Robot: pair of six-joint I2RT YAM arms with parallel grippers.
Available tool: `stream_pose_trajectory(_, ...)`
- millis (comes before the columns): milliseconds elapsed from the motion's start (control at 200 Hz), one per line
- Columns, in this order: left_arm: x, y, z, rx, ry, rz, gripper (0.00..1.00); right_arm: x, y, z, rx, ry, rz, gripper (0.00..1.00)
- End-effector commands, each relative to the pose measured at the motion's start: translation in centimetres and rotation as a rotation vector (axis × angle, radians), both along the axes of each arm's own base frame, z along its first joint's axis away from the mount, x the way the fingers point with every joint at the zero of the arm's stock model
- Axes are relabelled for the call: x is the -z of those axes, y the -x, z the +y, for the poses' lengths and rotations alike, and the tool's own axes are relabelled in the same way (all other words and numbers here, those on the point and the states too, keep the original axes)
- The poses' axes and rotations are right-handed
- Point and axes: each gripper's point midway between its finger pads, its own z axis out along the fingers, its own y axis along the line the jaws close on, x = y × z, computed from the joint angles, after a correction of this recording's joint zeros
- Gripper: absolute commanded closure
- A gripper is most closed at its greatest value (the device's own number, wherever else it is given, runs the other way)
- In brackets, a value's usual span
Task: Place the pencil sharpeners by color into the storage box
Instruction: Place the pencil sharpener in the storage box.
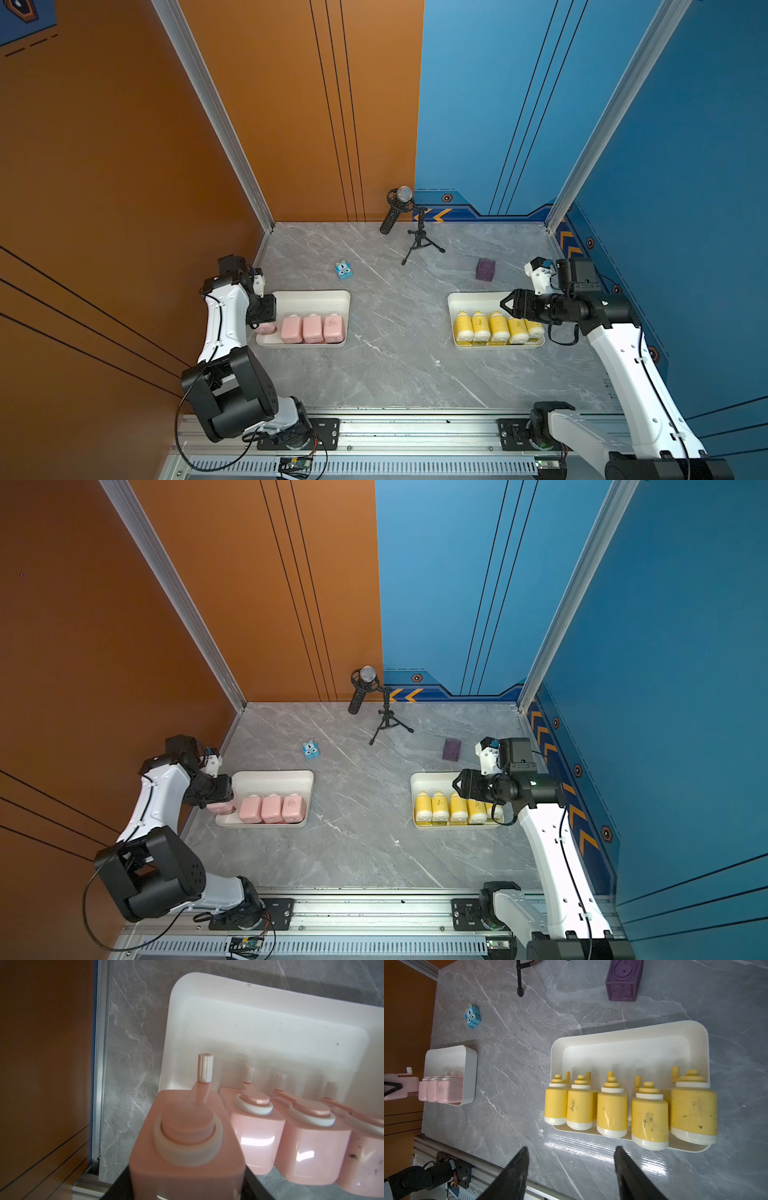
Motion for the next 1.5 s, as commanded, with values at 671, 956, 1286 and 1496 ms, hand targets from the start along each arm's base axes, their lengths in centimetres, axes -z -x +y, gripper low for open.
stream_pose_trajectory(671, 3.5, -0.5, -0.6, 0.051, 0.08, 0.083, 0.66, -0.8, -0.4, -0.2, -0.003, 0.012, -0.05, 0.33)
stream_pose_trajectory(956, 4.8, 0.9, -1.1, 0.038, 0.082, 0.13, 0.66, -0.8, -0.4, 0.0, -0.009, 0.003, -0.05, 0.34)
stream_pose_trajectory(1286, 5.9, 1.5, -0.8, 0.023, 0.072, 0.183, 0.66, -0.9, -0.2, 0.0, -0.008, 0.0, -0.057, 0.34)
stream_pose_trajectory(1496, 6.3, 1.4, -0.4, 0.012, 0.061, 0.205, 0.58, -0.8, -0.4, -0.1, -0.003, 0.005, -0.052, 0.33)
